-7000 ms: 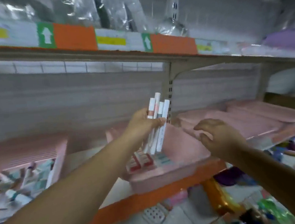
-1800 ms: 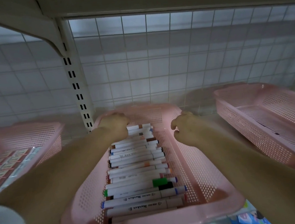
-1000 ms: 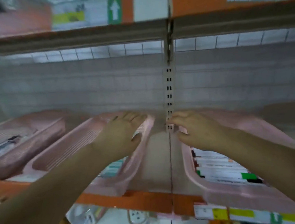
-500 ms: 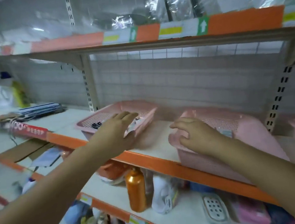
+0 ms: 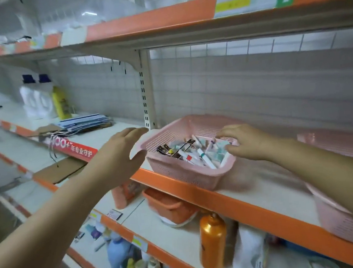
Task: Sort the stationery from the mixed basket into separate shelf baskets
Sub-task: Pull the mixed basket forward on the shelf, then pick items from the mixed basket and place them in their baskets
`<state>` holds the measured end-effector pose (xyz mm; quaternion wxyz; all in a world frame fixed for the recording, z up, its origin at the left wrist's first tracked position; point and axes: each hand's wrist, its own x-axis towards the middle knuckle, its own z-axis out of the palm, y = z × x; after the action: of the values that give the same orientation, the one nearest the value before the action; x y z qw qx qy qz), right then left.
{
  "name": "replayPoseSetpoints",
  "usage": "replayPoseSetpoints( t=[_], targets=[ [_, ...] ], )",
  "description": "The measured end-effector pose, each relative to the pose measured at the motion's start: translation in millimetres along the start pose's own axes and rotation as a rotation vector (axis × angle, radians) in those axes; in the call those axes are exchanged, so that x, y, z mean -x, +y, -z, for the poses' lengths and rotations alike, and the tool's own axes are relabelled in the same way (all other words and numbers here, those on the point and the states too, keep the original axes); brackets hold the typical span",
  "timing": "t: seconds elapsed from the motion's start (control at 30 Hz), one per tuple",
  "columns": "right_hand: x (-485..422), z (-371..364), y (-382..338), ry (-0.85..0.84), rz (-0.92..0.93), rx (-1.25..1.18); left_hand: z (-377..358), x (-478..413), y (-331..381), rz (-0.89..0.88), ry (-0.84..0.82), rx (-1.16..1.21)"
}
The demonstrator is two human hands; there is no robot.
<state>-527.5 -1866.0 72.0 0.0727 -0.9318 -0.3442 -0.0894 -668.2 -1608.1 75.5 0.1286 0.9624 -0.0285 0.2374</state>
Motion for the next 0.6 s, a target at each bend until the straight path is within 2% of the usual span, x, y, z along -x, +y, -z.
replayPoseSetpoints(
  t=[0.17, 0.3, 0.47, 0.6],
  targets=[
    [-71.6, -16.3, 15.1, -0.077, -0.090, 0.062, -13.3, -62.9, -31.1, -0.095, -0.015, -0.026],
    [-102.1, -33.2, 30.6, -0.161, -0.205, 0.101, -34.6, -110.1, -46.0, -0.166, -0.035, 0.059],
    [-102.0, -58.3, 57.5, -0.206, -0.430, 0.105, -85.7, -169.4, -58.0, -0.291, -0.218, 0.132],
    [-104.4, -64.7, 59.6, -0.198, -0.525, 0.113, -119.4, -224.0, -40.1, -0.472, -0.357, 0.211]
  ],
)
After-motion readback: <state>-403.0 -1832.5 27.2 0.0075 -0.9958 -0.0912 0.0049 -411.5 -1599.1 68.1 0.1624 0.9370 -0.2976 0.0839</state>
